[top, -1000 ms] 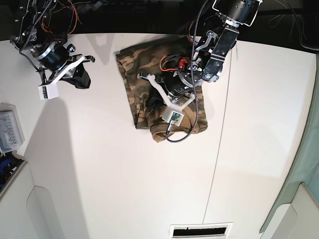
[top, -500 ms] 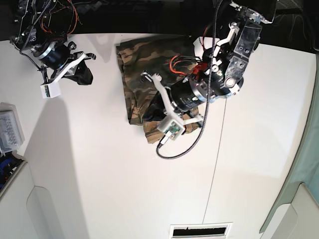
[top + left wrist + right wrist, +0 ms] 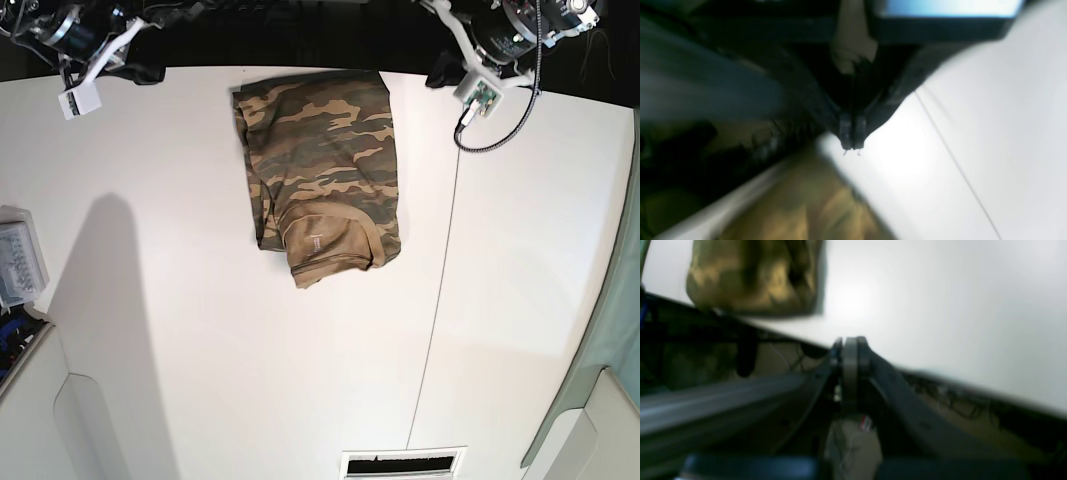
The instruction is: Layout the t-shirt on the table in an organized manner, then fold the t-shirt properly
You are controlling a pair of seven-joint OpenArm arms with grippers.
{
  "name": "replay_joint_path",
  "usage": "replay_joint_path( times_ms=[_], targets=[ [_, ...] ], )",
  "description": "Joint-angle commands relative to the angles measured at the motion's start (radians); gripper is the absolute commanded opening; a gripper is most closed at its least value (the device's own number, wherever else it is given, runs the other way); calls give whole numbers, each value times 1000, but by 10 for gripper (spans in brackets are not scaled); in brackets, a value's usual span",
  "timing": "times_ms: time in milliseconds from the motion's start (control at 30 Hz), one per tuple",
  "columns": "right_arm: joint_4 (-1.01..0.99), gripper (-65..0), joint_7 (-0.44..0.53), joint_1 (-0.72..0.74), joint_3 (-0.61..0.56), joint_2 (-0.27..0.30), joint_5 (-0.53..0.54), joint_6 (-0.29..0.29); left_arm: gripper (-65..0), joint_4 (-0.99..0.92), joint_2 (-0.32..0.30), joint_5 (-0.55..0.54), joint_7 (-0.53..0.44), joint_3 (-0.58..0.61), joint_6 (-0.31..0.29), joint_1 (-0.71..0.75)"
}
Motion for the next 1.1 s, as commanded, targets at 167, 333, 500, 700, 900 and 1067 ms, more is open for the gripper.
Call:
replay_joint_path(
  times_ms=[167, 333, 500, 700, 900, 1067],
  targets=[
    [14, -650, -49, -106, -58, 44, 68, 5, -650, 4, -7, 33, 27, -54, 29, 223],
    [-3, -650, -74, -182, -181, 43, 33, 0, -650, -158, -7, 55, 106, -54, 39, 271],
    [-89, -650, -74, -196, -318, 43, -88, -32, -650, -481, -7, 55, 109, -42, 37, 182],
    [-293, -650, -75, -137, -456, 35, -245, -130, -650, -909, -7, 54, 143, 85, 35, -42],
    [-536, -650, -93, 7, -555, 35, -349, -149, -650, -1183, 17, 34, 53, 283, 35, -250],
    [-738, -650, -118, 138, -560, 35, -356, -149, -650, -1357, 107, 16, 48, 302, 35, -383]
  ],
)
